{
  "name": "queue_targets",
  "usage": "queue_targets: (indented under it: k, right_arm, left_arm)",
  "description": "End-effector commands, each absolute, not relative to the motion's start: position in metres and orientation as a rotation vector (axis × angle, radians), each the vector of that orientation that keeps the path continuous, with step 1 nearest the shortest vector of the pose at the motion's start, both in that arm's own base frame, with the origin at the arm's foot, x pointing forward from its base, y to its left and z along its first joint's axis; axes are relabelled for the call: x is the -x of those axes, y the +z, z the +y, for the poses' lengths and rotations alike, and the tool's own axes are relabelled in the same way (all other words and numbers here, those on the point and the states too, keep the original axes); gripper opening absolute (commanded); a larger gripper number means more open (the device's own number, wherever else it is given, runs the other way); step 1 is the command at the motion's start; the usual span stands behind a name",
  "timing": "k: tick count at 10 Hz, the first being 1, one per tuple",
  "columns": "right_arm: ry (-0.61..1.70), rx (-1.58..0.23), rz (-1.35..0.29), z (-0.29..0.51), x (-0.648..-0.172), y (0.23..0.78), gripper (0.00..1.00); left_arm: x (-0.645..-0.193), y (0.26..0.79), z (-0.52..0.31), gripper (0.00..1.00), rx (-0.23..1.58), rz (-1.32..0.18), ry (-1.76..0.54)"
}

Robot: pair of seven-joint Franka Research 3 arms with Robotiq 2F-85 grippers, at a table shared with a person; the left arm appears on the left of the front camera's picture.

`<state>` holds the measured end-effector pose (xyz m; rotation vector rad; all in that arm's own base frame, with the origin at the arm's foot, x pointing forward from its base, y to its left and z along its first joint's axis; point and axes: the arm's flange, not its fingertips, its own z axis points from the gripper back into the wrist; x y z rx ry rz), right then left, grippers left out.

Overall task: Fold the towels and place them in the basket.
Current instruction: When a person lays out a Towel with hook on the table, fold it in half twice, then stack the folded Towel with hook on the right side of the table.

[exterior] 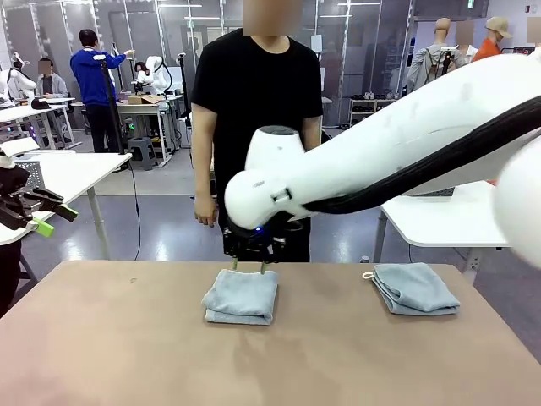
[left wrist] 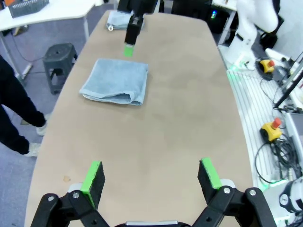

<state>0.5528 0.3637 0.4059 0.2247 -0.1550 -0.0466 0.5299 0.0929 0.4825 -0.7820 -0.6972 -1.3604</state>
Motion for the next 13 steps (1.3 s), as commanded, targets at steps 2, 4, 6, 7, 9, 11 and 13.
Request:
queue_targets:
  k: [2, 4, 6, 7, 9, 11, 13]
  right_arm:
    - [-0.065, -0.267, -0.112, 0.313, -0.536, 0.401, 0.68]
    - [-0.058, -0.259, -0.102, 0.306, -0.536, 0.397, 0.68]
    - [-0.076, -0.237, -0.102, 0.307, -0.543, 0.399, 0.68]
    - [-0.076, -0.237, -0.102, 0.307, -0.543, 0.399, 0.68]
    - [-0.076, -0.237, -0.102, 0.307, -0.543, 0.399, 0.68]
    - [-0.076, -0.237, -0.102, 0.307, -0.543, 0.399, 0.68]
    - [-0.076, -0.237, -0.102, 0.307, -0.543, 0.399, 0.68]
  left_arm:
    - [-0.530, 0.483, 0.093, 1.00, 0.781, -0.696, -1.360]
    - [-0.530, 0.483, 0.093, 1.00, 0.781, -0.696, -1.360]
    - [-0.530, 0.483, 0.093, 1.00, 0.781, -0.696, -1.360]
    - [-0.530, 0.483, 0.093, 1.00, 0.781, -0.696, -1.360]
    - [-0.530, 0.483, 0.093, 1.00, 0.781, -0.696, -1.360]
    - [-0.530, 0.483, 0.093, 1.00, 0.781, -0.696, -1.360]
    - [-0.530, 0.483, 0.093, 1.00, 0.781, -0.696, -1.360]
